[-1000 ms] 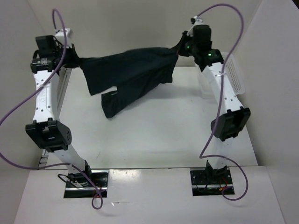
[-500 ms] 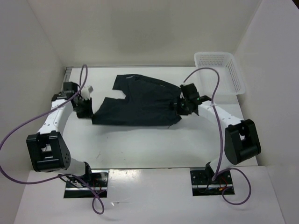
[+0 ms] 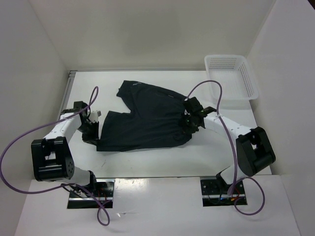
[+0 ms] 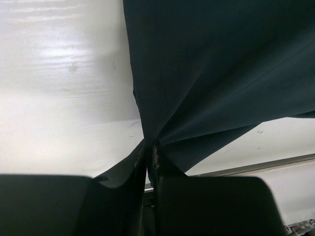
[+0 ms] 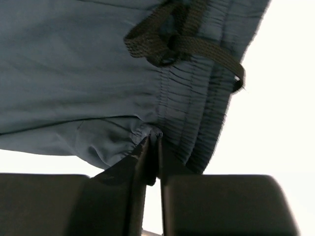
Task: Fold and stack the shorts
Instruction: Flatten the shorts out
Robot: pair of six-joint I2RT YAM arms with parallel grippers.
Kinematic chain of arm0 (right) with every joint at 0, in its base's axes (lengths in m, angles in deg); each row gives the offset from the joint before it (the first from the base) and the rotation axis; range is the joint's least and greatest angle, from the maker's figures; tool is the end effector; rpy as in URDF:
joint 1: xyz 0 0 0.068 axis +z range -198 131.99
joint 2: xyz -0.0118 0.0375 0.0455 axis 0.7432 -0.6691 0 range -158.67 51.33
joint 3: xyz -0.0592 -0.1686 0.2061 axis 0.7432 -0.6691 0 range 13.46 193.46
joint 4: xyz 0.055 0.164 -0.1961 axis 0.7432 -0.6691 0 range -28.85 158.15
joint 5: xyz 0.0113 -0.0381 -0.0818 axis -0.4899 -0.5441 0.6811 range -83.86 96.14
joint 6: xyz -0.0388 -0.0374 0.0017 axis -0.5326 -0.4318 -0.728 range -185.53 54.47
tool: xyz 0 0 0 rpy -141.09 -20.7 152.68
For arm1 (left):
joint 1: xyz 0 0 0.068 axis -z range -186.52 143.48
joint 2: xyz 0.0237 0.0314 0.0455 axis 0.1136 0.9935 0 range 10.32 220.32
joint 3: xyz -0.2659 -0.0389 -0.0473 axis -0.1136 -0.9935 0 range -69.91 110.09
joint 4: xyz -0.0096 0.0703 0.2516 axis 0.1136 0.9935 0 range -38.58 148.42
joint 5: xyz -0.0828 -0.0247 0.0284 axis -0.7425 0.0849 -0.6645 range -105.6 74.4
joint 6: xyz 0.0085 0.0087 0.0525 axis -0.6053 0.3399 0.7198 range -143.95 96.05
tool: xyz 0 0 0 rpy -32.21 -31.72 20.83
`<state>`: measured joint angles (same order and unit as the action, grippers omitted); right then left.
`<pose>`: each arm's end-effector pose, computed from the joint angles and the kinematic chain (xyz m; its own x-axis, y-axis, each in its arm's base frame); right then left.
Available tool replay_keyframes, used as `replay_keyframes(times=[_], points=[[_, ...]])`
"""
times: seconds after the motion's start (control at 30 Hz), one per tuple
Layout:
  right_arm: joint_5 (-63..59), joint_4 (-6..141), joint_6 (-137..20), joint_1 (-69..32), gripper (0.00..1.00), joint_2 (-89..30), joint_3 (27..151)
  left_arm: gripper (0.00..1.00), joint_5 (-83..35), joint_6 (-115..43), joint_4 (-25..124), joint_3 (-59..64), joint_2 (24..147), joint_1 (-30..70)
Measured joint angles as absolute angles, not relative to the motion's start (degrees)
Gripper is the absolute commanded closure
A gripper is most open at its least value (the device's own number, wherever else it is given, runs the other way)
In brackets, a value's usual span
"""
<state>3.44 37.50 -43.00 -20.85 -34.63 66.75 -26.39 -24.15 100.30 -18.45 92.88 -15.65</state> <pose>0.2566 0.1335 0.1972 -0.9162 -0.0399 -0.3987 -0.1339 0.9683 0.2108 0.2435 0.0322 0.1928 -0.9718 -0.1598 -0.1732 -0.1273 0.9745 -0.1849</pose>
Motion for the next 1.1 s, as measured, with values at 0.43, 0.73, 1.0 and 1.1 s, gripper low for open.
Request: replay_keyframes(times=[0.43, 0.73, 1.0, 1.1], points=[[9.51, 22.0, -37.06, -20.72, 0.25, -30.91, 77.35, 0.45, -22.7, -24.15, 102.27, -7.23, 95.39, -15.58], [3.81, 26.28, -27.2, -16.65, 0.27, -29.91, 67.17, 0.44, -22.92, -24.15, 84.78, -1.09, 109.51, -12.52], [1.84, 31.55, -22.11, -13.33, 0.76, -29.91, 61.88, 0.44, -24.29, -24.15, 76.65, -0.55, 117.34, -9.83], [2.54, 31.49, -20.36, -13.33, 0.86, -29.75, 60.7, 0.61, -25.34, -24.15, 74.95, 1.07, 118.96, -9.35]])
